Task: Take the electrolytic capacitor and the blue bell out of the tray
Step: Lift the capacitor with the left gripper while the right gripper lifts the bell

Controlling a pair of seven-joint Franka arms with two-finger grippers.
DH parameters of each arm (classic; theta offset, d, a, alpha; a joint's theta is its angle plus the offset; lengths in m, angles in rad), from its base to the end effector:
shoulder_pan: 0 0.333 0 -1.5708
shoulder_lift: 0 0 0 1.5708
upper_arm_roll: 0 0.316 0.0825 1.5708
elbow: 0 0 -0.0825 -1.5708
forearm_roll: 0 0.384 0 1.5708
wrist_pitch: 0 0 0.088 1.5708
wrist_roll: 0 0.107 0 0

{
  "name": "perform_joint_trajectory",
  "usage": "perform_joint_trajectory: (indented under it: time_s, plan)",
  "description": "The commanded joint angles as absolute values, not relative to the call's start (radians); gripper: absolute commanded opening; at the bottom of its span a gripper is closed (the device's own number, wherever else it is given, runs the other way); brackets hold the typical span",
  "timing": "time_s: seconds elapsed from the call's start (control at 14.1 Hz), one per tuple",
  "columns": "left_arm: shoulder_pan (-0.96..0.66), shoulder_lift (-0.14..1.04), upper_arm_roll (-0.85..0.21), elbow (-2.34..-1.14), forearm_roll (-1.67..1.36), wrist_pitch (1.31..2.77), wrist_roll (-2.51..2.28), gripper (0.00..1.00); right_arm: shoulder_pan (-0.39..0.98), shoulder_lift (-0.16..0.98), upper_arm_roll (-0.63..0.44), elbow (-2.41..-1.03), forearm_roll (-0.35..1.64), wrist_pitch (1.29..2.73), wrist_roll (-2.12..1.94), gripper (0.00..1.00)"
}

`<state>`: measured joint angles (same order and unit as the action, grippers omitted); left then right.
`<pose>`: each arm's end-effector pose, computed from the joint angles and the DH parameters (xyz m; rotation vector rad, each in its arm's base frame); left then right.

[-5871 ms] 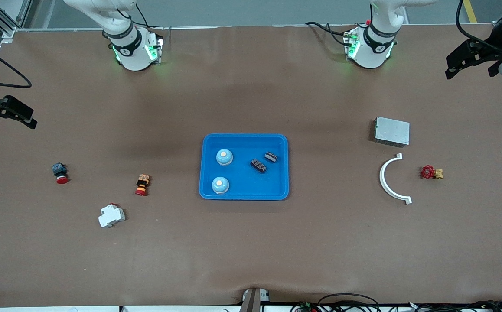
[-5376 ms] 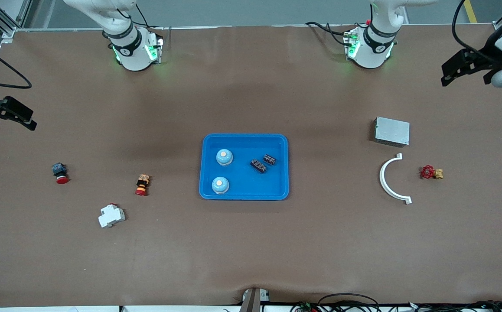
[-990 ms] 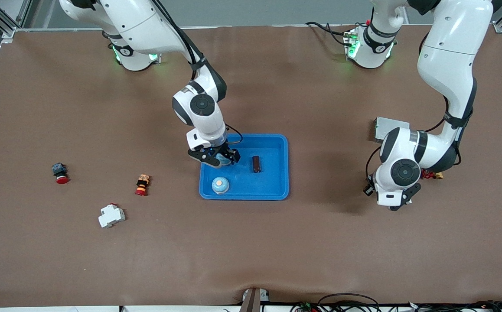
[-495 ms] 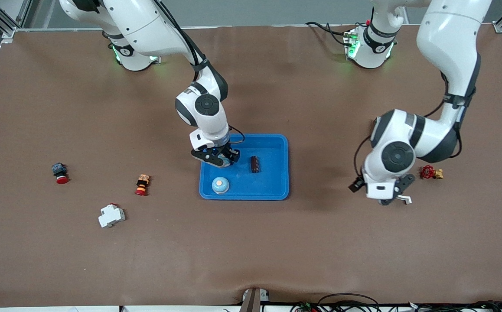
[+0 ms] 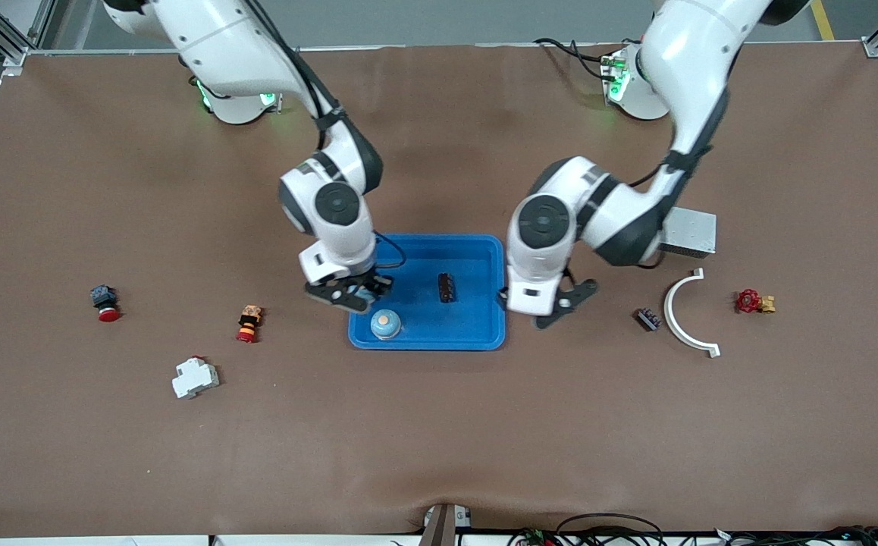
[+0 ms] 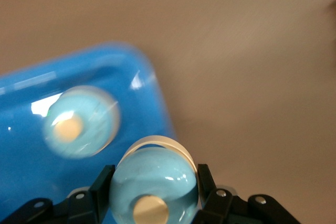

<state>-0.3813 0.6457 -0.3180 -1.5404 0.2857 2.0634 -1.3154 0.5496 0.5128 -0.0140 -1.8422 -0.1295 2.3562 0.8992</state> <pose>0.5605 -0.4095 0.2813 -2.9388 -0.7839 -0.0001 0.5555 0.3283 0.2483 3.0385 -0.4130 0.1005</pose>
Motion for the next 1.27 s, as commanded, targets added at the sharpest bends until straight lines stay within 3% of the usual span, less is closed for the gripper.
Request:
perform_joint_trajectory:
  time_s: [0.0,0.35,0.5,0.57,0.64,0.99,1.06,1.2]
  plan:
    - [-0.449,0.742,-0.310,-1.466,0.353,2.164,-1.295,0.86,0.346,0.405,0.005,-1.897,-0.140,2.267,0.542,0.00]
    - [-0.535,0.791,-0.310,-1.466,0.365,2.287,-1.181,0.81,0.021,0.393,0.003,-1.901,-0.141,2.299,-0.114,0.00]
    - [-0.552,0.810,-0.310,-1.468,0.368,2.296,-1.177,0.71,-0.067,0.405,0.003,-1.899,-0.141,2.361,-0.262,0.00]
    - [-0.557,0.808,-0.310,-1.473,0.368,2.296,-1.183,0.63,-0.105,0.428,0.006,-1.893,-0.140,2.384,-0.312,0.00]
    - [-0.557,0.810,-0.310,-1.474,0.367,2.296,-1.193,0.62,-0.136,0.461,0.006,-1.870,-0.127,2.399,-0.365,0.00]
    - [-0.568,0.824,-0.308,-1.494,0.364,2.292,-1.193,0.61,-0.210,0.665,0.002,-1.633,0.077,2.363,-0.632,0.00]
    - [-0.563,0.824,-0.308,-1.503,0.364,2.292,-1.184,0.52,-0.221,0.704,0.002,-1.579,0.077,2.332,-0.647,0.00]
    - [-0.563,0.833,-0.307,-1.502,0.365,2.293,-1.181,0.08,-0.229,0.761,0.002,-1.494,0.061,2.274,-0.657,0.00]
